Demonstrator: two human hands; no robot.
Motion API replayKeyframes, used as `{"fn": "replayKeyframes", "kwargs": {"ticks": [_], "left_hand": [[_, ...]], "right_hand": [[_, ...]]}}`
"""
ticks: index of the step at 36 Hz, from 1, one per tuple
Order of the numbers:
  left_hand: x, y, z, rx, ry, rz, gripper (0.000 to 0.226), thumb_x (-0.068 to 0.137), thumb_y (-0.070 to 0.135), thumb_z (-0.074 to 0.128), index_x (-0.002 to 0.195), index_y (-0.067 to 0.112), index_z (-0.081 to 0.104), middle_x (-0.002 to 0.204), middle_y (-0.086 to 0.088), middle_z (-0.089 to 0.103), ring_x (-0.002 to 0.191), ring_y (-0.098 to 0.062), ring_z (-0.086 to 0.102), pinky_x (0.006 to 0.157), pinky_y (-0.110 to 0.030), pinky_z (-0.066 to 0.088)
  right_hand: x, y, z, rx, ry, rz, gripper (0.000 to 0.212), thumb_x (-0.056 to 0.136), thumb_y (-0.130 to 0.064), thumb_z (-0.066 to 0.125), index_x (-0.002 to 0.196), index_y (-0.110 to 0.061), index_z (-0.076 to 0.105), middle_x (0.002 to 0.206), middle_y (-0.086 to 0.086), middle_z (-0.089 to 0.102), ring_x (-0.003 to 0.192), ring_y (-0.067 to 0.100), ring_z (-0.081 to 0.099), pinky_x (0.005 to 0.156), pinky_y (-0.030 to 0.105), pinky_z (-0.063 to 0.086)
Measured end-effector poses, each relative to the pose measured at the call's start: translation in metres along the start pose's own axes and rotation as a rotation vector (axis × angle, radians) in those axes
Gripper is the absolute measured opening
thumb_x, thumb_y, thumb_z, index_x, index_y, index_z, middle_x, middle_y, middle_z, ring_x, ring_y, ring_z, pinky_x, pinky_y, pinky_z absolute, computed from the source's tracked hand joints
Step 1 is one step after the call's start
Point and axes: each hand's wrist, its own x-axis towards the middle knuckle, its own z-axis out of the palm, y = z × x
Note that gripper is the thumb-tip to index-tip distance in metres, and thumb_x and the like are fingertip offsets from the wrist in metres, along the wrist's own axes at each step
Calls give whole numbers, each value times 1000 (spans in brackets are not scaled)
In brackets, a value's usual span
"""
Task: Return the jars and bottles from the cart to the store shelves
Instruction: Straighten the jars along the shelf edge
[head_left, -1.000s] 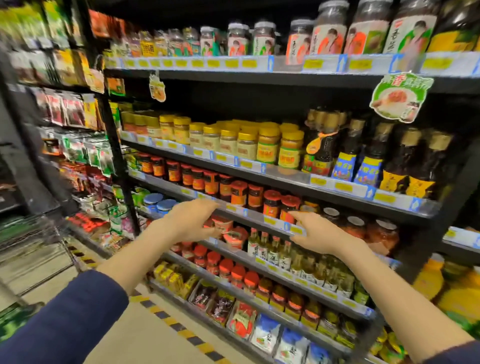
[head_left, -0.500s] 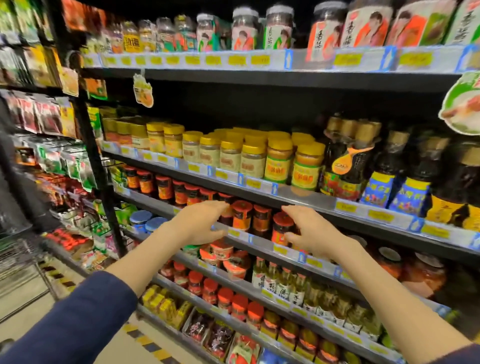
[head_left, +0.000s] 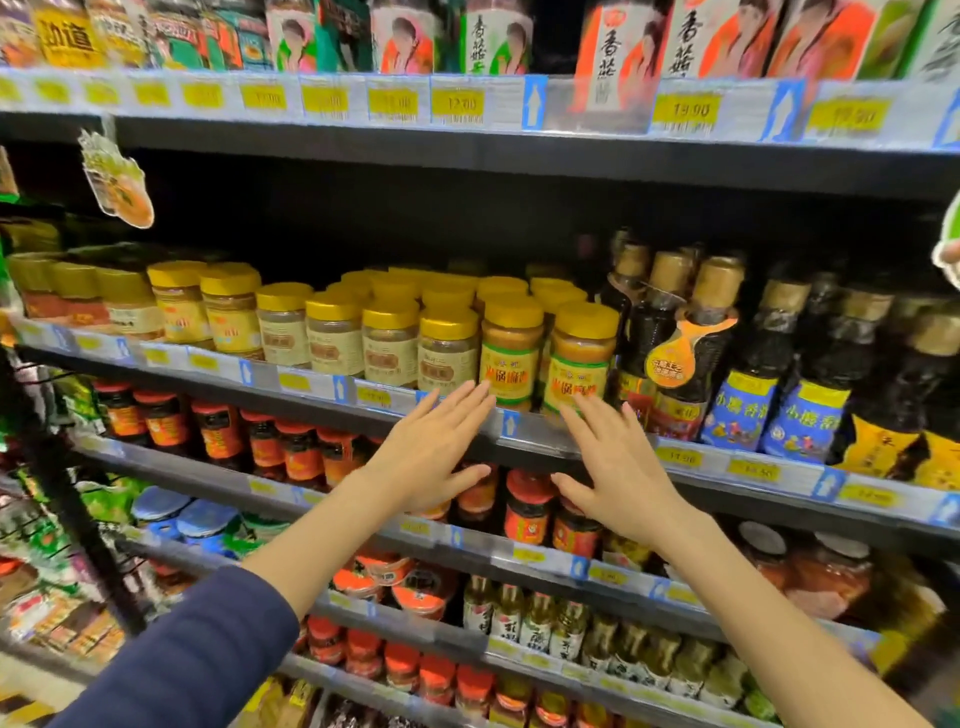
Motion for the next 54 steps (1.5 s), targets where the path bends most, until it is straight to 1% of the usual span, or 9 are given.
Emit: {"fn": "replayKeyframes", "kwargs": {"ticks": [8, 15, 19, 27, 35, 38, 44, 48, 54], "left_hand": [[27, -18, 13, 66, -4, 99, 85, 83, 64, 9, 150, 14, -4, 157, -1, -10, 146, -18, -5, 116, -39, -6], [33, -28, 22, 71, 34, 159, 87, 81, 66, 3, 149, 13, -6, 153, -2, -14, 146, -19, -3, 115, -41, -6], [35, -28, 22, 81, 41, 170, 88, 82, 66, 7, 150, 11, -5, 157, -7, -9, 147, -20, -2, 117, -41, -3], [37, -31, 26, 21, 45, 182, 90, 81, 68, 5, 150, 11, 1, 158, -10, -2, 147, -20, 3, 118, -42, 3], [38, -33, 27, -29, 48, 184, 91, 80, 70, 6, 151, 12, 0, 159, -8, -4, 147, -18, 2, 119, -39, 5], [38, -32, 27, -26, 49, 183, 92, 80, 71, 5, 151, 12, 0, 159, -8, -5, 147, -18, 2, 119, -39, 6], [37, -30, 22, -45, 15, 174, 86, 89, 66, 25, 150, 11, 0, 158, -8, -7, 147, -18, 0, 120, -40, 5], [36, -29, 20, -35, -3, 164, 85, 90, 65, 26, 151, 11, 1, 158, -8, -7, 147, -18, 0, 120, -41, 6], [29, -32, 19, -19, 22, 152, 83, 90, 65, 23, 150, 12, 1, 158, -5, -5, 147, -18, -1, 120, -39, 3]], "right_hand": [[8, 1, 11, -104, 15, 151, 86, 87, -55, 47, 150, -11, 9, 158, 10, 4, 146, 25, 4, 114, 47, -5], [11, -4, 21, -175, 44, 209, 91, 79, -57, 59, 145, -4, 27, 153, 15, 24, 141, 30, 28, 111, 52, 9], [12, -6, 24, -167, 59, 208, 91, 81, -56, 57, 147, -4, 21, 155, 13, 18, 143, 28, 21, 113, 50, 3], [16, -11, 29, -202, 75, 221, 91, 78, -57, 60, 145, -3, 27, 152, 14, 27, 140, 29, 29, 111, 50, 9], [16, -9, 31, -252, 89, 250, 90, 75, -58, 62, 141, -2, 35, 147, 14, 38, 134, 30, 41, 108, 56, 24], [17, -10, 33, -253, 92, 263, 91, 76, -57, 61, 143, -3, 33, 149, 13, 35, 135, 30, 39, 110, 55, 22], [18, -12, 33, -239, 92, 277, 90, 79, -57, 59, 145, -4, 28, 152, 12, 29, 138, 28, 34, 112, 53, 17], [17, -11, 34, -245, 96, 290, 91, 75, -58, 61, 142, -2, 35, 148, 14, 36, 134, 29, 40, 110, 54, 23], [19, -16, 33, -225, 104, 263, 91, 77, -60, 57, 143, -2, 33, 149, 16, 34, 136, 30, 36, 111, 53, 18]]}}
